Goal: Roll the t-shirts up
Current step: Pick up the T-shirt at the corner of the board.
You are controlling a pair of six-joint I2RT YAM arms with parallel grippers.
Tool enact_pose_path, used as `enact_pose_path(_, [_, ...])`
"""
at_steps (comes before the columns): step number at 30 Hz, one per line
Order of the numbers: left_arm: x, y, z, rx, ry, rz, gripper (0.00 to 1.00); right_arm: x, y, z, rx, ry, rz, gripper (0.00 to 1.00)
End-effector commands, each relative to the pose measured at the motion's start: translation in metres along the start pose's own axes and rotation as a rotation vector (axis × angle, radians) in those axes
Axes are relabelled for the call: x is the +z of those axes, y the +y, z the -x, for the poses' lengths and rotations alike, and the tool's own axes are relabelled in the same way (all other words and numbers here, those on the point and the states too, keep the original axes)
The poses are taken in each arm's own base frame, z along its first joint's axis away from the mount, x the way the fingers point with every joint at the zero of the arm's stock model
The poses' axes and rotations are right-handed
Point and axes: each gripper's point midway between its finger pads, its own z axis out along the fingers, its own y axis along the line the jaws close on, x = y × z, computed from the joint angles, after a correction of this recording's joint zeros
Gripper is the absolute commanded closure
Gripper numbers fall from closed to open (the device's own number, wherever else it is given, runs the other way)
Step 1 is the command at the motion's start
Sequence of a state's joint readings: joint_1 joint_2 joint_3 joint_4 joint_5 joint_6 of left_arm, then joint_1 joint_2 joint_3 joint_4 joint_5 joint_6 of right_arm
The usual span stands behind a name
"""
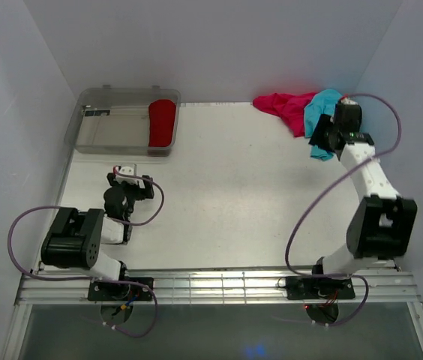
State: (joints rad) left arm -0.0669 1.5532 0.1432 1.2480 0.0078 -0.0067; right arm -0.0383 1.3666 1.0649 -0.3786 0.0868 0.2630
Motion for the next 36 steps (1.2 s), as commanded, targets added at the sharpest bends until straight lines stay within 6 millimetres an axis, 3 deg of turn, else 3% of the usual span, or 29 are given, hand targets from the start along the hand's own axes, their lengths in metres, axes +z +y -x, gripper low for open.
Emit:
enact_pose_path(1, [0.015, -0.028, 0.023, 0.057, 0.048, -0.181, 0.02, 0.075, -0.017, 0.039, -0.044, 0.091, -0.144, 0.42])
enact_pose_path(2, [0.031, -0.032, 0.055, 0.111, 0.004, -0.218, 0.02, 0.091, -0.026, 0.043, -0.053, 0.116, -0.183, 0.43])
enact_pose_path(3, [0.034, -0.034, 0.060, 0.128, 0.026, -0.233, 0.02, 0.104, -0.037, 0.047, -0.063, 0.131, -0.244, 0.40])
enact_pose_path(4, [0.032, -0.030, 0.063, 0.115, 0.060, -0.213, 0.02, 0.129, -0.042, 0.051, -0.070, 0.169, -0.278, 0.34])
enact_pose_path(5, [0.038, -0.026, 0.083, 0.137, 0.037, -0.192, 0.02, 0.140, -0.048, 0.054, -0.063, 0.182, -0.296, 0.26])
enact_pose_path(6, [0.034, -0.027, 0.072, 0.140, 0.123, -0.204, 0.02, 0.150, -0.049, 0.059, -0.055, 0.182, -0.300, 0.12])
enact_pose_path(8, [0.033, -0.029, 0.075, 0.152, 0.206, -0.230, 0.02, 0.176, -0.057, 0.070, -0.019, 0.175, -0.307, 0.06])
enact_pose_path(12, [0.022, -0.025, 0.080, 0.122, 0.477, -0.232, 0.03, 0.207, -0.070, 0.067, 0.003, 0.187, -0.318, 0.04])
enact_pose_path(14, [0.019, -0.022, 0.083, 0.125, 0.514, -0.233, 0.03, 0.219, -0.073, 0.056, -0.017, 0.211, -0.319, 0.04])
enact_pose_path(17, [0.020, -0.018, 0.090, 0.186, 0.504, -0.245, 0.04, 0.230, -0.072, 0.049, -0.055, 0.224, -0.283, 0.22])
enact_pose_path(18, [0.019, -0.018, 0.086, 0.196, 0.529, -0.255, 0.05, 0.235, -0.064, 0.051, -0.062, 0.215, -0.237, 0.42])
enact_pose_path(19, [0.024, -0.016, 0.092, 0.210, 0.529, -0.251, 0.08, 0.238, -0.062, 0.049, -0.080, 0.219, -0.216, 0.54])
enact_pose_path(20, [0.027, -0.015, 0.089, 0.209, 0.547, -0.249, 0.14, 0.238, -0.061, 0.051, -0.083, 0.215, -0.208, 0.75])
enact_pose_path(21, [0.029, -0.014, 0.077, 0.201, 0.596, -0.252, 0.21, 0.237, -0.062, 0.054, -0.079, 0.207, -0.215, 0.92])
enact_pose_path(24, [0.035, -0.021, 0.063, 0.177, 0.638, -0.291, 0.36, 0.220, -0.060, 0.069, -0.078, 0.174, -0.223, 0.92])
enact_pose_path(27, [0.035, -0.030, 0.052, 0.148, 0.667, -0.345, 0.42, 0.185, -0.048, 0.103, -0.052, 0.070, -0.195, 0.92])
enact_pose_path(28, [0.036, -0.031, 0.048, 0.141, 0.678, -0.353, 0.42, 0.161, -0.040, 0.121, -0.042, 0.016, -0.177, 0.92])
enact_pose_path(30, [0.037, -0.033, 0.048, 0.132, 0.681, -0.358, 0.42, 0.136, -0.024, 0.148, -0.034, -0.075, -0.138, 0.92])
enact_pose_path(31, [0.037, -0.034, 0.049, 0.129, 0.678, -0.360, 0.42, 0.110, -0.013, 0.170, -0.037, -0.143, -0.121, 0.92])
enact_pose_path(36, [0.033, -0.036, 0.061, 0.131, 0.647, -0.375, 0.38, 0.030, 0.039, 0.219, -0.130, -0.321, -0.095, 0.92])
